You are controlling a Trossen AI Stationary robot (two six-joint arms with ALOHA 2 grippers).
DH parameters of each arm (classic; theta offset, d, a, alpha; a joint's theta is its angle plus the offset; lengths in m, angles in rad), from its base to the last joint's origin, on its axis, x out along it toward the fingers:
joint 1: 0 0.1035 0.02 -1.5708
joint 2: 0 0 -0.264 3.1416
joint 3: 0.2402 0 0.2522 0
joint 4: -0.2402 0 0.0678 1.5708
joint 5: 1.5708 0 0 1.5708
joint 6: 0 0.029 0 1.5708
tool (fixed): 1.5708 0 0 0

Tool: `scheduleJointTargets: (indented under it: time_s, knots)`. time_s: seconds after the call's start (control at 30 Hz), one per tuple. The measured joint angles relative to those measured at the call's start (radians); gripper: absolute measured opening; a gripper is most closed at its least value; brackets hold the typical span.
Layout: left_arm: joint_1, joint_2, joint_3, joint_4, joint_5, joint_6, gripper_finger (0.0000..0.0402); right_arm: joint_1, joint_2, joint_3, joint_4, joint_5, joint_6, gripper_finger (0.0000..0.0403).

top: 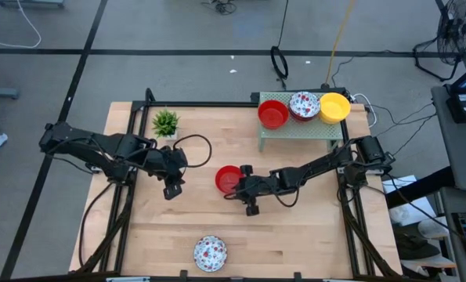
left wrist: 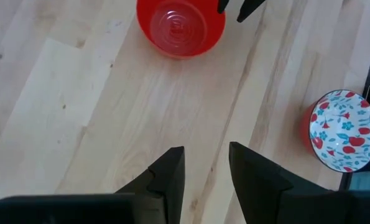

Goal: Pick & Place Mini bowls
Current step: Stack the red bowl on the stacked red bowl on the shelf

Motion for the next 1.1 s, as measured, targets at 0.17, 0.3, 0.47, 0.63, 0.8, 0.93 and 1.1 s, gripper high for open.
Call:
scheduleJointTargets:
  time_s: [0.17,0.3,0.47,0.63,0.8,0.93,1.1]
  knots:
    - [0.000,0.000,0.000,0.000,0.000,-0.002,0.0127,-0.004,0.000,0.000,-0.027,0.006,-0.029,0.0130]
    - [0.001,0.000,0.000,0.000,0.000,-0.003,0.0127,-0.010,0.000,0.000,-0.030,0.006,-0.031,0.0130]
    - [0.001,0.000,0.000,0.000,0.000,-0.002,0.0127,-0.015,0.000,0.000,-0.058,0.002,-0.021,0.0130]
    - [0.001,0.000,0.000,0.000,0.000,0.005,0.0127,-0.015,0.000,0.000,-0.100,-0.001,-0.002,0.0130]
    - [0.001,0.000,0.000,0.000,0.000,0.005,0.0127,-0.016,0.000,-0.001,-0.132,0.003,0.006,0.0130]
    - [0.001,0.000,0.000,0.000,0.000,0.005,0.0127,-0.028,0.000,-0.001,-0.130,0.004,0.010,0.0130]
    - [0.001,0.000,0.000,0.000,0.000,0.005,0.0127,-0.047,0.017,-0.001,-0.122,-0.001,0.079,0.0130]
